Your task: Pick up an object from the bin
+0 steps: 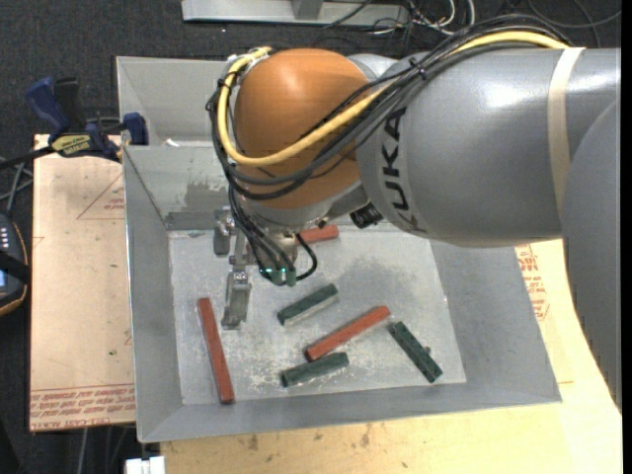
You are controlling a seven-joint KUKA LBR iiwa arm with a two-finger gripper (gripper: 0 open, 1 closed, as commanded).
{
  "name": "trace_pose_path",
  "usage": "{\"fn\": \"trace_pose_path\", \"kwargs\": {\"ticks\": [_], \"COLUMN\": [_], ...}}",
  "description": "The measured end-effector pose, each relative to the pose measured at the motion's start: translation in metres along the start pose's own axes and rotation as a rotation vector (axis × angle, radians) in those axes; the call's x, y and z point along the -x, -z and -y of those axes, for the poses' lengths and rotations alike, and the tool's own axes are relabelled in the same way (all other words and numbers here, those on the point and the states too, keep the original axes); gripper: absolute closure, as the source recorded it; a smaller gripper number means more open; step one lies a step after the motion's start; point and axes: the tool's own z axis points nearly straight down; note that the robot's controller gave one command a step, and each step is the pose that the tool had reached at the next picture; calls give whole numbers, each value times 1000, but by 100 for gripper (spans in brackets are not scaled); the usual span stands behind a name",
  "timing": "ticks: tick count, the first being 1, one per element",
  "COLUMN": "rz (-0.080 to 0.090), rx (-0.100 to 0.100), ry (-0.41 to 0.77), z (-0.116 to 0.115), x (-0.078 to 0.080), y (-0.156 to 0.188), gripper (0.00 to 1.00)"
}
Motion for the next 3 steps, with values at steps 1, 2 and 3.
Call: {"fn": "trace_pose_path", "kwargs": {"ticks": [1, 2, 3], "rz": [4, 8, -2], "rx": [0, 2, -1], "ry": [38, 44, 180], "z": [-2, 16, 39], "x": [-6, -17, -25], "y": [-4, -62, -92], "gripper": [0, 0, 0]}}
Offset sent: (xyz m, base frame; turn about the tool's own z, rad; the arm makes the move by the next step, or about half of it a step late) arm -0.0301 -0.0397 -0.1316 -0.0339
